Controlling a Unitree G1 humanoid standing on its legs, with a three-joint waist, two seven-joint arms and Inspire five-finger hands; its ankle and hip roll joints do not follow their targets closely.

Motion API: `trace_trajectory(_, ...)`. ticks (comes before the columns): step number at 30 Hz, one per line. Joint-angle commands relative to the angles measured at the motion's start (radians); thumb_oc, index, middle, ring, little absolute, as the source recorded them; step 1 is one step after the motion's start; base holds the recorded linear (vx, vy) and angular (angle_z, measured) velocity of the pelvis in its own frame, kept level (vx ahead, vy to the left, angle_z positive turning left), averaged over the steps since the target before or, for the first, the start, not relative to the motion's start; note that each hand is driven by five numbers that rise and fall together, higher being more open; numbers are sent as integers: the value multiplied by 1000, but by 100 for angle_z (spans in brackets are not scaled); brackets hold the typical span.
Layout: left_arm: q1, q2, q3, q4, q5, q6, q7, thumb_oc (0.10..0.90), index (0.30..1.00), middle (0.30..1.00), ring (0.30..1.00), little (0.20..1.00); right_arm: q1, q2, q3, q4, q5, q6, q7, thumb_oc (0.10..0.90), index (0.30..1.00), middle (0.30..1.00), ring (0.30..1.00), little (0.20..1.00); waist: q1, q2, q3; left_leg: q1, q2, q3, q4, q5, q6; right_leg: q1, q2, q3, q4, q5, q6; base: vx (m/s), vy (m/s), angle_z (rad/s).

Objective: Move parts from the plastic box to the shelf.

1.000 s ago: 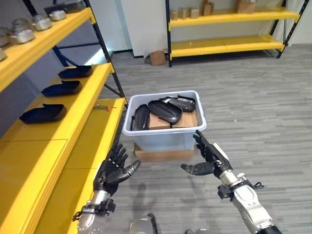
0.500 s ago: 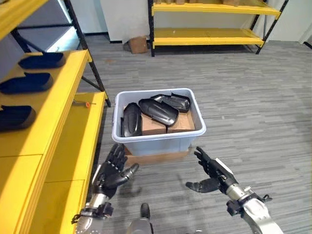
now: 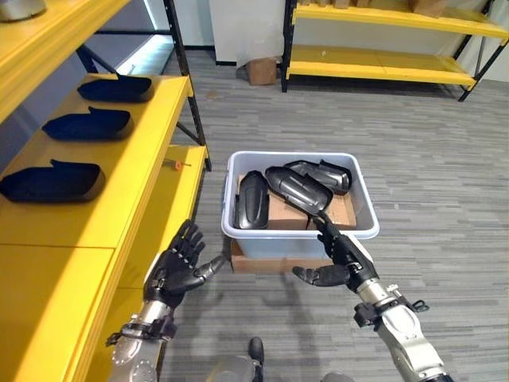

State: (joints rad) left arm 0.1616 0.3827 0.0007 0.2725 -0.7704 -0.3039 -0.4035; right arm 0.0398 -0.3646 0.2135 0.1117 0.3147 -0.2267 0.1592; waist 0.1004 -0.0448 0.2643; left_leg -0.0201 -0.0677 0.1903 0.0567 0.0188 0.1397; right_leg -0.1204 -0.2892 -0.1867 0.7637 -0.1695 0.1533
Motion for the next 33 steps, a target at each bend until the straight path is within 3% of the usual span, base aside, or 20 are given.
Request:
trace_trajectory(1,-58,27,-8,-132,-1,-62,-30,900,1000,1000,1000,1000,-88,-32,-59,-85,2,-126,58,900,1000,1000,1000,1000,-17,21,-46,72,49,14,-5,-106,-50,35,140,-85,-216,124,-35,68,-144,-8)
trace_trajectory(2,-68,27,-12,-132,2,-66,-20,900,1000,1000,1000,1000,-97,-52,-62,-93,7,-122,64,900,1000,1000,1000,1000,-23,14,-38,81,52,5,-10,-106,-63,28,133,-73,-377,157,-28,60,-155,4)
trace_trajectory(5,-71,31,-26,-128,0,-76,-12,900,1000,1000,1000,1000,-98,-68,-69,-104,34,-104,43,900,1000,1000,1000,1000,-45,1,-33,99,50,-25,-12,-116,-72,18,116,0,-546,236,-6,118,-199,15)
trace_trajectory(7,-76,31,-43,-119,10,-78,-20,900,1000,1000,1000,1000,-92,-66,-82,-106,39,-89,23,900,1000,1000,1000,1000,-58,-13,-33,121,51,-46,-12,-140,-77,13,72,51,-641,318,25,208,-245,36)
trace_trajectory(11,-57,34,-53,-125,19,-85,-16,900,1000,1000,1000,1000,-85,-57,-99,-99,23,-68,57,900,1000,1000,1000,1000,-55,-26,-29,174,77,-28,-15,-178,-94,-1,-3,25,-723,418,68,216,-242,32)
trace_trajectory(16,-66,24,-45,-138,-16,-76,15,900,1000,1000,1000,1000,-69,-97,-101,-133,27,-40,92,900,1000,1000,1000,1000,-69,-35,-52,206,125,-26,-14,-174,-120,40,25,-1,-724,341,60,276,-297,1)
trace_trajectory(18,-68,3,-55,-155,-24,-61,19,900,1000,1000,1000,1000,-75,-106,-93,-139,19,-44,88,900,1000,1000,1000,1000,-72,-34,-67,217,152,-22,-19,-168,-141,59,50,-25,-701,281,31,284,-322,23)
trace_trajectory(24,-49,-22,-58,-179,-16,-75,64,900,1000,1000,1000,1000,-96,-115,-88,-134,101,-24,141,900,1000,1000,1000,1000,-75,-32,-85,228,194,-18,8,-168,-175,74,109,-36,-683,212,-33,214,-260,-5)
trace_trajectory(27,-42,-38,-54,-165,-22,-91,97,900,1000,1000,1000,1000,-89,-125,-94,-128,88,-53,134,900,1000,1000,1000,1000,-77,-36,-83,156,233,-11,134,-112,-192,100,148,-32,-694,183,-80,192,-346,4)
trace_trajectory(29,-35,-48,-45,-151,-9,-111,114,900,1000,1000,1000,1000,-65,-133,-116,-132,95,-84,149,900,1000,1000,1000,1000,-85,-44,-77,51,261,20,358,-49,-205,128,181,-39,-709,156,-128,207,-417,-2)
trace_trajectory(31,-35,-51,-41,-146,-1,-114,117,900,1000,1000,1000,1000,-54,-136,-125,-136,102,-92,157,900,1000,1000,1000,1000,-88,-44,-75,6,266,30,439,-37,-208,136,190,-46,-713,149,-141,115,-213,3)
trace_trajectory(33,-35,-52,-37,-139,2,-119,117,900,1000,1000,1000,1000,-48,-136,-130,-134,111,-100,169,900,1000,1000,1000,1000,-92,-37,-73,-5,261,43,479,-72,-209,150,202,-51,-713,130,-143,129,-120,20)
